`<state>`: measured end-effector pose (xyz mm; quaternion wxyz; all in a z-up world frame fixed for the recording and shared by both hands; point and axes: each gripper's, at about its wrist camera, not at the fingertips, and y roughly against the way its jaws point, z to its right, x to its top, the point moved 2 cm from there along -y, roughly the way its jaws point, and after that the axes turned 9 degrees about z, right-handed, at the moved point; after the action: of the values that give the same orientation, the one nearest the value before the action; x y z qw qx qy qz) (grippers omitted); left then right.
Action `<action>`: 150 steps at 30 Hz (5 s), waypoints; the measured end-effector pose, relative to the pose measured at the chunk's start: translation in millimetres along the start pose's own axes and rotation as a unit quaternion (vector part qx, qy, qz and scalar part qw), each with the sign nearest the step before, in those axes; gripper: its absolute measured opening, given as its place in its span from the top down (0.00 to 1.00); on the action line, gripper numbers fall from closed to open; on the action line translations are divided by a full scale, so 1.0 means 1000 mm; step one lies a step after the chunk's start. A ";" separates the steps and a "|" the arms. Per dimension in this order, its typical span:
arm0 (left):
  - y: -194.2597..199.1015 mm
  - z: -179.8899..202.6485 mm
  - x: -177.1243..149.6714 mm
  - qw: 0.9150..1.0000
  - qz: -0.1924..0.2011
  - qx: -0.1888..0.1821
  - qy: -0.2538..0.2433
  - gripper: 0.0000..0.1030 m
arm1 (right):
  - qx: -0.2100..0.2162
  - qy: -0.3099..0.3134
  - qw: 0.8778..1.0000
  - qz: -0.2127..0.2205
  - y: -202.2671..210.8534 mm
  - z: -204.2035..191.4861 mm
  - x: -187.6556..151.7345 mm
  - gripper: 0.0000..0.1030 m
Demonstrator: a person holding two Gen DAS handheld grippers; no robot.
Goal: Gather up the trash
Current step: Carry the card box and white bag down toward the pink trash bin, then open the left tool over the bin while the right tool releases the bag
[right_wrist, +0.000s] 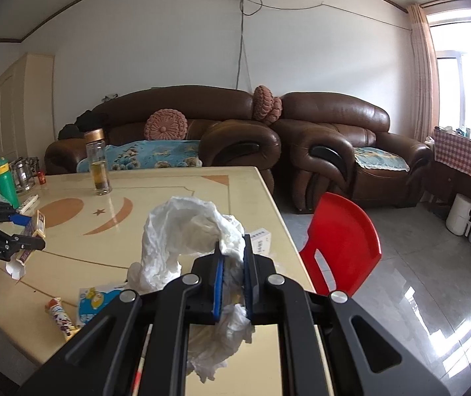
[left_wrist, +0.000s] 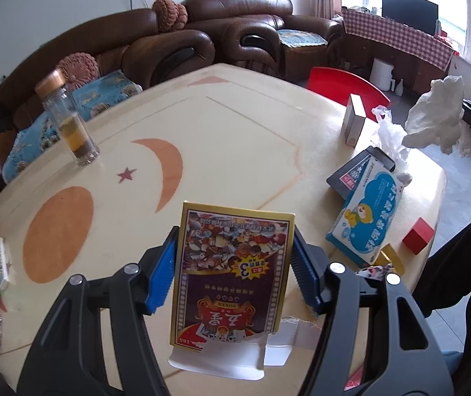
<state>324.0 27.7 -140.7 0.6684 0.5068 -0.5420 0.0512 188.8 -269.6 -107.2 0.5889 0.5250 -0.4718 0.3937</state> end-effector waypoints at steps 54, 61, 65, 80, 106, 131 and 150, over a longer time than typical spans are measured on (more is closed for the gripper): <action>0.159 0.163 -0.078 0.999 0.015 -0.027 -0.014 0.39 | 0.118 0.020 0.992 -0.049 0.174 -0.086 -0.032 0.90; 0.137 0.179 -0.090 0.999 0.001 -0.043 -0.010 0.39 | 0.119 0.026 0.990 -0.074 0.174 -0.083 -0.053 0.90; 0.121 0.190 -0.101 0.998 -0.021 -0.050 -0.012 0.39 | 0.121 0.026 0.988 -0.093 0.170 -0.082 -0.070 0.90; 0.048 0.210 -0.140 0.992 -0.098 -0.081 0.013 0.39 | 0.120 0.040 0.980 -0.156 0.140 -0.082 -0.123 0.90; -0.057 0.213 -0.206 0.961 -0.251 -0.111 0.044 0.39 | 0.139 0.070 0.931 -0.332 0.077 -0.096 -0.246 0.90; -0.086 0.211 -0.234 0.943 -0.312 -0.097 0.055 0.35 | 0.177 0.075 0.892 -0.410 0.057 -0.115 -0.295 0.36; -0.076 0.198 -0.218 0.950 -0.302 -0.056 0.058 0.28 | 0.174 0.047 0.893 -0.412 0.053 -0.107 -0.286 0.27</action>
<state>149.0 -49.1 -377.5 0.7100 0.6047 -0.3263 -0.1543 83.0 -146.8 -371.7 0.6191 0.7471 -0.1089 0.2161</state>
